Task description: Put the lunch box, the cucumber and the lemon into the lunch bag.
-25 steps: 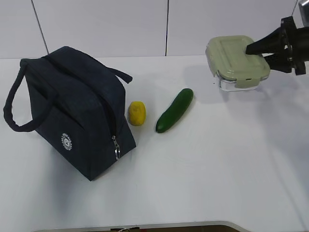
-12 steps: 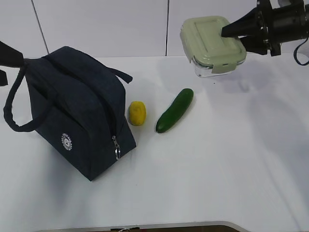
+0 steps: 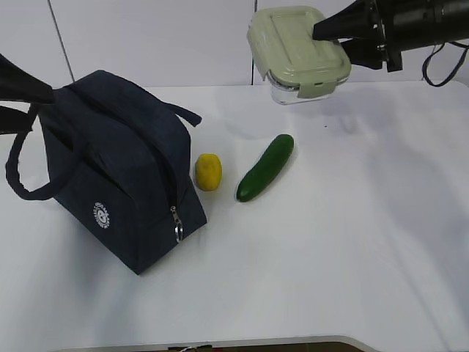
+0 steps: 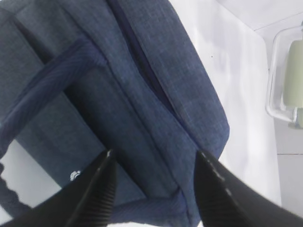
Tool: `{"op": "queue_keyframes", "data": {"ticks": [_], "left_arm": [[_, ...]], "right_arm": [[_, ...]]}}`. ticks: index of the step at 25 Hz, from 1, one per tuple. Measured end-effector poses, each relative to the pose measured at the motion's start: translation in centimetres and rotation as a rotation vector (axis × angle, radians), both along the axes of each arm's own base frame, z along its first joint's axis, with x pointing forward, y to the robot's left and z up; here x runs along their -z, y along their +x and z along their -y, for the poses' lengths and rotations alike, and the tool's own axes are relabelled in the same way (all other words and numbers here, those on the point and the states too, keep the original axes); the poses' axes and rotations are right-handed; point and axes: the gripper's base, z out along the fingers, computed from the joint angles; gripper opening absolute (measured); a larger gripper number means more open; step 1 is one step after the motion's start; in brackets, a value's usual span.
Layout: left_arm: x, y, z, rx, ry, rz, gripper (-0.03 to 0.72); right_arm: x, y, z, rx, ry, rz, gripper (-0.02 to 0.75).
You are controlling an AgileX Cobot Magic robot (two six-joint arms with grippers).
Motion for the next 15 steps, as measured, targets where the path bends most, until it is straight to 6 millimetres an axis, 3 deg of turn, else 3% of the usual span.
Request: {"op": "queue_keyframes", "data": {"ticks": [10, 15], "left_arm": [[1.4, 0.9, 3.5, 0.072, 0.013, 0.016, 0.384], [2.1, 1.1, 4.1, 0.088, 0.018, -0.001, 0.384]], "right_arm": [[0.0, -0.1, -0.6, -0.016, 0.003, -0.001, 0.385], [0.0, -0.1, -0.6, -0.016, 0.004, -0.001, 0.385]]}}
